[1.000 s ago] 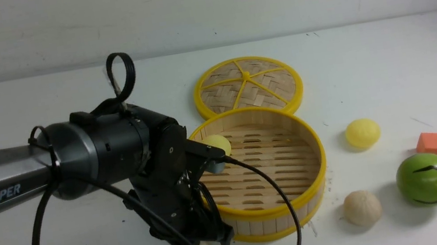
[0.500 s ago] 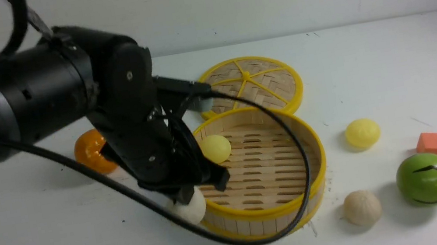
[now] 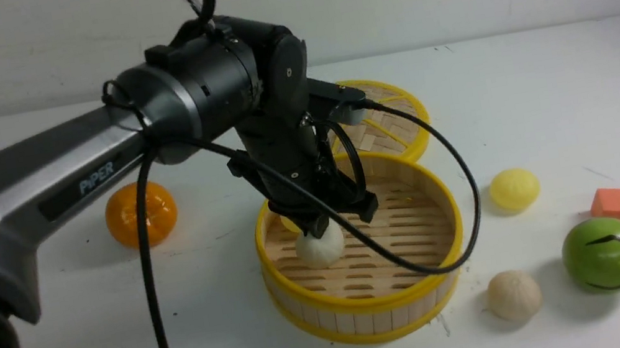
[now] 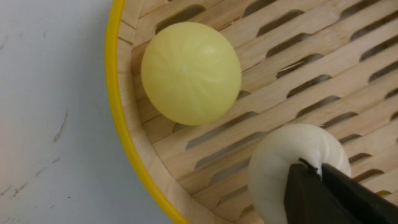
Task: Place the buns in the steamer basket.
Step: Use the left arm to put the steamed stuffed bun into the steamer, then use the right arm to grab a steamed stuffed bun
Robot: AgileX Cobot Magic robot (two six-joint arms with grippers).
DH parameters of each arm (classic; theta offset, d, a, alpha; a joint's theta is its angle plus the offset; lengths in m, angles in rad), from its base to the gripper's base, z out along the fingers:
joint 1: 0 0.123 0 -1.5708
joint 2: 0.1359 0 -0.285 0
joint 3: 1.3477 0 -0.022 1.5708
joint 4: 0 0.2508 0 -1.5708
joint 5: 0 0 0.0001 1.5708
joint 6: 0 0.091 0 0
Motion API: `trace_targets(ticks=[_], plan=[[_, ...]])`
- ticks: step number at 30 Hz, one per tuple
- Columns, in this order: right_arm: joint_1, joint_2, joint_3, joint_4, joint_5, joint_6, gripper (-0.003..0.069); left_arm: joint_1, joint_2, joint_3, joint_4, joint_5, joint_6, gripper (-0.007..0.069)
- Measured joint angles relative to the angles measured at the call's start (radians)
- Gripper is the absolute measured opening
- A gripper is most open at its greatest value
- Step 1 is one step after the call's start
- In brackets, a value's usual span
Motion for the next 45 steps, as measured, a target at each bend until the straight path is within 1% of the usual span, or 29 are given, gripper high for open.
trace_targets(ticks=[3,5,7,10,11,12,16,19,22,23,24,25,26,28,31,32,34,36,39,40,42,43,44,45], plan=[[0.000,0.000,0.000,0.000,0.000,0.000,0.0241,0.000,0.026,-0.019,0.022,0.020,-0.017,-0.0009],[0.000,0.000,0.000,-0.001,0.000,0.000,0.0241,0.000,0.044,-0.023,0.027,0.017,-0.025,0.0008],[0.000,0.000,0.000,-0.001,0.000,0.000,0.0241,0.000,0.061,-0.025,0.028,0.009,-0.027,0.0052],[0.000,0.000,0.000,-0.001,0.000,0.000,0.0241,0.000,0.074,-0.026,0.045,-0.003,-0.028,0.0143],[0.000,0.000,0.000,-0.001,0.000,0.000,0.0241,0.000,0.074,-0.026,0.046,-0.004,-0.028,0.0152],[0.000,0.000,0.000,-0.001,0.000,0.000,0.0241,0.000,0.074,-0.026,0.047,-0.007,-0.031,0.0217],[0.000,0.000,0.000,-0.001,0.000,0.000,0.0241,0.000,0.039,-0.028,0.036,-0.004,-0.080,0.0363],[0.000,0.000,0.000,-0.001,0.000,0.000,0.0241,-0.001,-0.028,-0.035,0.021,0.014,-0.118,0.0404],[0.000,0.000,0.000,-0.001,0.000,0.000,0.0241,-0.001,-0.111,-0.039,0.015,0.031,-0.129,0.0363],[0.000,0.000,0.000,-0.001,0.000,0.000,0.0241,-0.001,-0.189,-0.041,0.012,0.053,-0.132,0.0279],[0.000,0.000,0.000,-0.001,0.000,0.000,0.0241,-0.001,-0.216,-0.041,0.012,0.059,-0.132,0.0223],[0.000,0.000,0.000,-0.001,0.000,0.000,0.0241,-0.001,-0.235,-0.041,0.012,0.063,-0.132,0.0193],[0.000,0.000,0.000,-0.001,0.000,0.000,0.0241,-0.001,-0.319,-0.024,0.012,0.066,-0.132,0.0056],[0.000,0.000,0.000,-0.001,0.000,0.000,0.0241,-0.001,-0.401,0.013,0.011,0.056,-0.132,-0.0006],[0.000,0.000,0.000,-0.001,0.000,0.000,0.0241,-0.001,-0.531,0.140,-0.005,0.011,-0.136,-0.0013],[0.000,0.000,0.000,-0.001,0.000,0.000,0.0241,-0.001,-0.611,0.236,-0.022,-0.036,-0.136,-0.0013],[0.000,0.000,0.000,-0.001,0.000,0.000,0.0241,-0.001,-0.694,0.348,-0.044,-0.097,-0.136,-0.0013],[0.000,0.000,0.000,-0.001,0.000,0.000,0.0241,-0.001,-0.870,0.578,-0.076,-0.251,-0.137,-0.0013],[0.000,0.000,0.000,-0.001,0.000,0.000,0.0241,-0.001,-1.054,0.856,-0.107,-0.439,-0.140,-0.0013],[0.000,0.000,0.000,-0.001,0.000,0.000,0.0241,-0.001,-1.107,0.912,-0.115,-0.494,-0.140,-0.0013],[0.000,0.000,0.000,-0.001,0.000,0.000,0.0241,-0.001,-1.239,1.089,-0.130,-0.629,-0.140,-0.0013],[0.000,0.000,0.000,-0.001,0.000,0.000,0.0241,-0.001,-1.252,1.123,-0.131,-0.642,-0.140,-0.0013],[0.000,0.000,0.000,-0.001,0.000,0.000,0.0241,-0.001,-1.369,1.271,-0.136,-0.768,-0.140,-0.0013],[0.000,0.000,0.000,-0.001,0.000,0.000,0.0241,-0.001,-1.434,1.333,-0.136,-0.815,-0.140,-0.0013]])
